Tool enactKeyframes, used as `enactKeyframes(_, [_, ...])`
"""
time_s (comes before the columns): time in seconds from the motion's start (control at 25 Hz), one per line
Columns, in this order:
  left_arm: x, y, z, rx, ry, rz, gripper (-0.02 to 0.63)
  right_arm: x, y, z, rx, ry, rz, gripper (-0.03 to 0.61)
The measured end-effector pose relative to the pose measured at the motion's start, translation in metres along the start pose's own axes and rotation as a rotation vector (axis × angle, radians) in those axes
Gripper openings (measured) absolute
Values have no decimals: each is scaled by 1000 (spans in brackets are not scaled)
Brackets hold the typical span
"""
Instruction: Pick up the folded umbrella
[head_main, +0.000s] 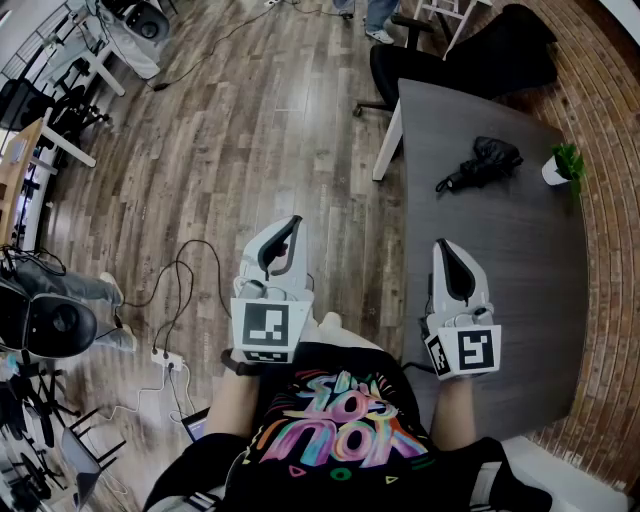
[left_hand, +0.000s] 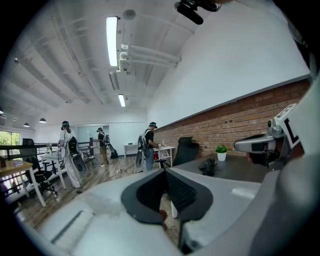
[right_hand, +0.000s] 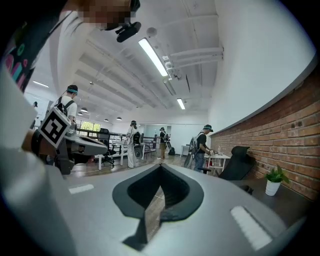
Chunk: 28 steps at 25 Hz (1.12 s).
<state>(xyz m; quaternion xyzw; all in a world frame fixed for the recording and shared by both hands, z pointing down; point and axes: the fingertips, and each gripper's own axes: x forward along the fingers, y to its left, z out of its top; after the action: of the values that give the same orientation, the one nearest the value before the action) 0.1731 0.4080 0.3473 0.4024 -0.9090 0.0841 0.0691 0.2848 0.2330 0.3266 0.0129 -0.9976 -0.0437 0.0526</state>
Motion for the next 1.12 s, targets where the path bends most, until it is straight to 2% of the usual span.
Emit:
enactKeyframes(0.16, [-7,9,1,4,1,15,2,-1,4,1,17,-2,-5,0])
enactKeyframes(0.32, [-9,12,4,37,-1,31,2,-2,4,2,19,-13,-22,2])
enactKeyframes(0.56, [-14,5,17,87,-24,54,2,-5,6,1,25,-38,-3,2])
enactKeyframes(0.88, [2,9,17,48,-28,66,2,12,-2,-10,58,-25,5,2])
enactKeyframes(1.12, [47,26,16,23,-27,47,2,53,-20,-11,46,-5,-12,2])
